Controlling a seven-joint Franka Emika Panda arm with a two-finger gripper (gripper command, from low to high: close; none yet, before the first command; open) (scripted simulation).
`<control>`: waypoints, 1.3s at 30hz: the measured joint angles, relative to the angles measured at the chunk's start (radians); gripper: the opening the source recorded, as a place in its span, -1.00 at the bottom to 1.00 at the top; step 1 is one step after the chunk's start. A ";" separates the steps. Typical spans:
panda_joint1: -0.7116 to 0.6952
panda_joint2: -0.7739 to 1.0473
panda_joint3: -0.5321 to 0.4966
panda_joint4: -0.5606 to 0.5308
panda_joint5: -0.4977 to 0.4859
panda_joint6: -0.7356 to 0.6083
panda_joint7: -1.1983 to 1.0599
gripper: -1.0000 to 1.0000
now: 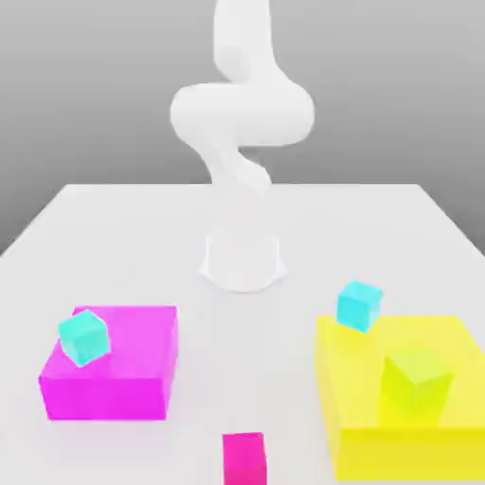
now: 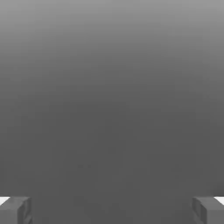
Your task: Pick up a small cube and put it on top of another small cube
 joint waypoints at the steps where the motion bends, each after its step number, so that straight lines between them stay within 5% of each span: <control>1: 0.006 0.039 -0.005 -0.006 0.006 0.015 -0.007 0.00; 31: 0.049 1.127 -0.035 -0.112 0.051 0.508 -0.108 0.00; 32: 0.047 1.145 -0.032 -0.109 0.055 0.522 -0.111 -1.00; 39: 0.047 1.141 -0.033 -0.110 0.052 0.519 -0.108 -1.00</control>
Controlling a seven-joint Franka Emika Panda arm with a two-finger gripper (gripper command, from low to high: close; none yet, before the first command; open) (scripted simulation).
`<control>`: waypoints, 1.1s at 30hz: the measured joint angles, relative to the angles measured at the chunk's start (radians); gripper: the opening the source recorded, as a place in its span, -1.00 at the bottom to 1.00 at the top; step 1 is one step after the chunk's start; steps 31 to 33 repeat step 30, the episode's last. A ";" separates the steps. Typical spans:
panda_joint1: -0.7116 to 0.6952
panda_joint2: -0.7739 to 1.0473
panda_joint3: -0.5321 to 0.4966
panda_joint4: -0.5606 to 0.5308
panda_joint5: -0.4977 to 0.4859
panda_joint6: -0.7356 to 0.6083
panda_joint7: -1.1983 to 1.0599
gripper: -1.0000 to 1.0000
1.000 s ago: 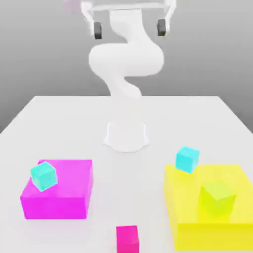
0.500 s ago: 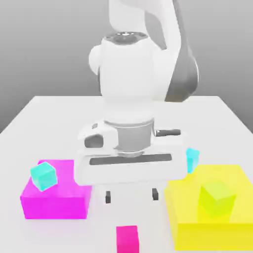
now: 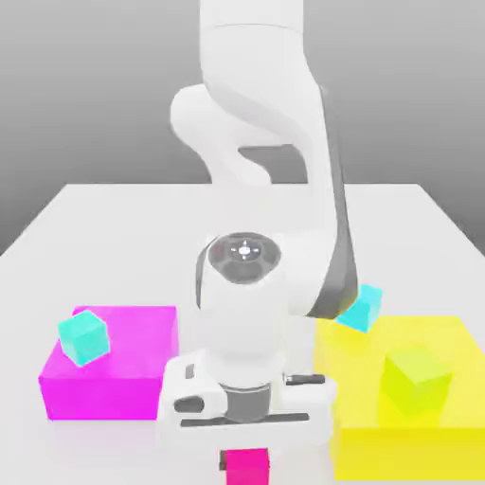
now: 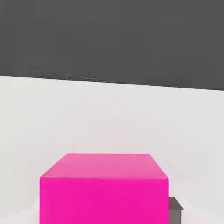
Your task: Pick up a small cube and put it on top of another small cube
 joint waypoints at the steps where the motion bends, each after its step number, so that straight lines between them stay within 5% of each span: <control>1: 0.003 -0.025 -0.004 -0.005 -0.004 -0.020 0.003 -1.00; 7: 0.022 -0.201 0.014 -0.027 -0.041 -0.174 -0.054 -1.00; 22: 0.229 -0.476 0.185 0.036 -0.051 -0.512 -0.773 -1.00; 26: 0.238 -0.399 0.190 0.006 -0.069 -0.407 -0.811 -1.00; 27: 0.235 -0.379 0.188 -0.001 -0.074 -0.379 -0.809 1.00; 33: 0.235 -0.379 0.188 -0.001 -0.074 -0.379 -0.809 1.00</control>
